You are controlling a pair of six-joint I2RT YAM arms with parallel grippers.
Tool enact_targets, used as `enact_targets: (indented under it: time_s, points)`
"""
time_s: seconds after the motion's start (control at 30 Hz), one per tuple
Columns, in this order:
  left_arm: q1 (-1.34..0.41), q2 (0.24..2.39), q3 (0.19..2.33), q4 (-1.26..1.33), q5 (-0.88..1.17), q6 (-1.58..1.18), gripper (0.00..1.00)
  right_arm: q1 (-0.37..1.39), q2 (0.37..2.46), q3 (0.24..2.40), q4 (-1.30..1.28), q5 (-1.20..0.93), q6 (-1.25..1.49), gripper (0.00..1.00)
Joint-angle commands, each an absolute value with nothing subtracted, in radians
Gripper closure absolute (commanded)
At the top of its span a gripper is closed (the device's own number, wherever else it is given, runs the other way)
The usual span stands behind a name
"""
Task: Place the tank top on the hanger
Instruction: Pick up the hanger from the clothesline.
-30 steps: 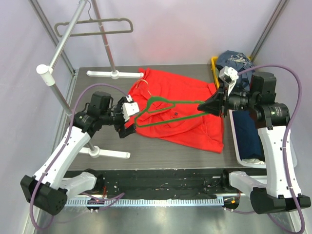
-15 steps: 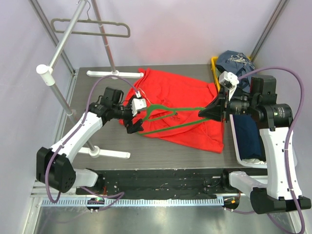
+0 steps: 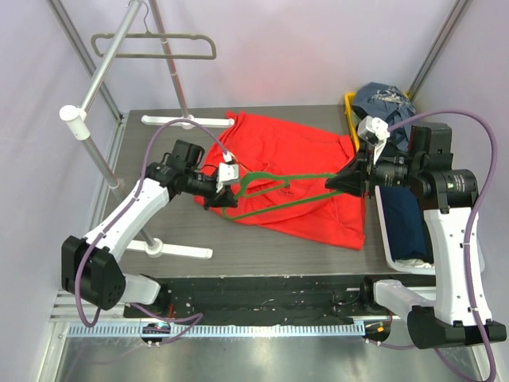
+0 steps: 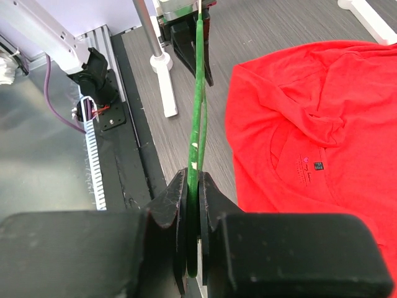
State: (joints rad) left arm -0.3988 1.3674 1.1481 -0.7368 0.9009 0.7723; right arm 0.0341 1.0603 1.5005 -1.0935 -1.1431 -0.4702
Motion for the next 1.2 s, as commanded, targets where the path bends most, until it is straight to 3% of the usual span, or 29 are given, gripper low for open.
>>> enact_targets:
  time_s: [0.0, 0.13, 0.17, 0.2, 0.27, 0.3, 0.4, 0.7, 0.87, 1.0, 1.17]
  points:
    - [-0.396, 1.31, 1.131, -0.75, 0.901, 0.775, 1.0, 0.029, 1.065, 1.546, -1.062, -1.138, -0.465, 0.99]
    - [-0.397, 1.276, 1.121, -0.726, 0.827, 0.723, 1.0, 0.029, 1.058, 1.566, -1.058, -1.071, -0.466, 0.98]
    - [-0.396, 1.269, 1.121, -0.73, 0.813, 0.724, 1.0, 0.029, 1.049, 1.568, -1.058, -1.043, -0.472, 0.93]
    - [-0.397, 1.256, 1.12, -0.736, 0.796, 0.724, 1.0, 0.029, 1.042, 1.568, -1.048, -1.028, -0.482, 0.78]
    - [-0.397, 1.24, 1.118, -0.749, 0.755, 0.729, 1.0, 0.028, 1.023, 1.575, -1.043, -0.97, -0.492, 0.64]
    - [-0.397, 1.226, 1.115, -0.753, 0.743, 0.73, 1.0, 0.028, 1.022, 1.583, -1.049, -0.951, -0.505, 0.48]
    - [-0.397, 1.21, 1.123, -0.794, 0.709, 0.752, 1.0, 0.031, 1.022, 1.611, -1.081, -0.907, -0.532, 0.3]
    - [-0.41, 1.203, 1.169, -0.986, 0.626, 0.854, 1.0, 0.034, 1.115, 1.746, -1.287, -0.891, -0.718, 0.09]
    - [-0.431, 1.195, 1.177, -1.002, 0.624, 0.848, 1.0, 0.09, 1.178, 1.714, -1.286, -0.901, -0.739, 0.06]
    - [-0.477, 1.221, 1.192, -1.011, 0.597, 0.836, 1.0, 0.357, 1.204, 1.626, -1.194, -0.734, -0.67, 0.06]
    - [-0.517, 1.272, 1.235, -1.055, 0.588, 0.842, 1.0, 0.445, 1.288, 1.618, -1.166, -0.677, -0.675, 0.05]
